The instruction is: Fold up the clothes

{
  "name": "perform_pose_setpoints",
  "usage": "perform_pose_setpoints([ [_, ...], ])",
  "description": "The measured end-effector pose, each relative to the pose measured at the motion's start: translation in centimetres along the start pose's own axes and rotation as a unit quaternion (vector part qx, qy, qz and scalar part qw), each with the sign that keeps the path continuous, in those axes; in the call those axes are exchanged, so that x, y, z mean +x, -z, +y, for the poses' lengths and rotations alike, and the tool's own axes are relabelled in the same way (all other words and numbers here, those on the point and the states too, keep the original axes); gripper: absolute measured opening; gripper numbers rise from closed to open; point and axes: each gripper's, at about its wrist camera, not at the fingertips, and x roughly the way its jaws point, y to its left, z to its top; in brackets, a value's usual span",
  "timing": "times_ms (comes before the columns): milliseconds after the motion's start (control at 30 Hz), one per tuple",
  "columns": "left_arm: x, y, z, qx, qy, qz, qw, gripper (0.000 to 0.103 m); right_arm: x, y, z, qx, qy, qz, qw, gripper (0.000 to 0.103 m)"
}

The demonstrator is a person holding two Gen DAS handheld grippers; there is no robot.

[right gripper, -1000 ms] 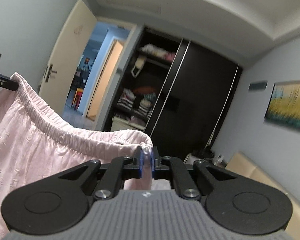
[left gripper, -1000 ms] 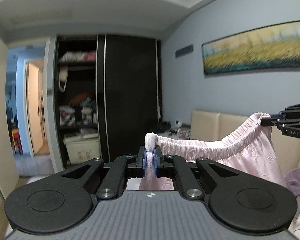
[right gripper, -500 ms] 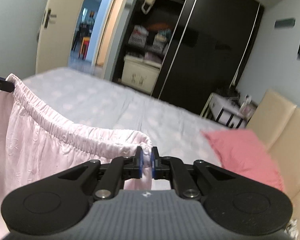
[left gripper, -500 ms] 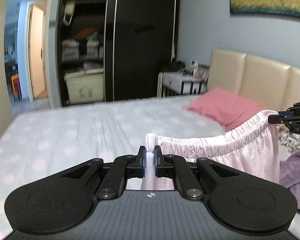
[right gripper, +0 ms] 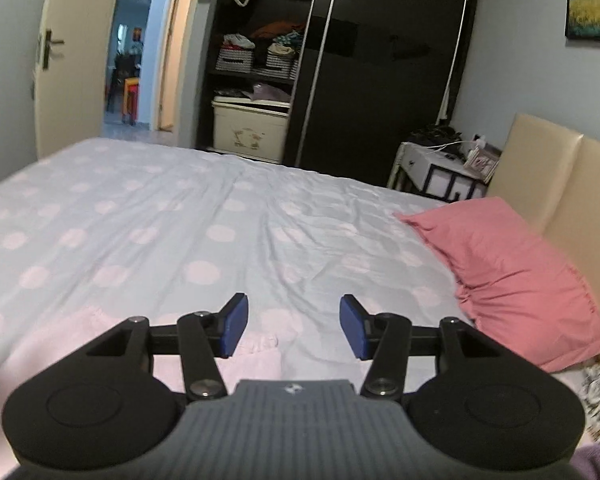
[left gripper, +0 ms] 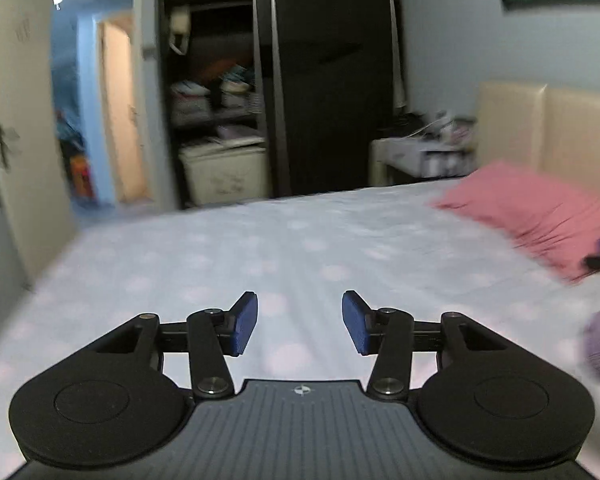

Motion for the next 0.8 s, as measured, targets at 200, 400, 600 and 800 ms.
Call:
perform_pose_setpoints([
  [200, -8.7, 5.3, -0.7, -0.005, 0.081, 0.035, 0.9961, 0.044, -7.8, 5.4, 0.0, 0.027, -0.068, 0.021, 0.997, 0.055],
  [400, -18.3, 13.4, -4.4, 0.003, 0.129, 0.098, 0.9868, 0.051, -19.0, 13.7, 2.9, 0.045, -0.121, 0.066, 0.989, 0.056],
  [600, -26.2, 22.4, -7.2, -0.037, 0.145, 0.145, 0.9780, 0.052, -29.6, 21.5, 5.1, 0.084, -0.138, 0.100, 0.982, 0.057],
  [800, -30.4, 29.3, -13.0, 0.028, 0.170, 0.173, 0.9697, 0.052, -38.4, 29.1, 6.1, 0.094, -0.137, 0.126, 0.978, 0.060],
])
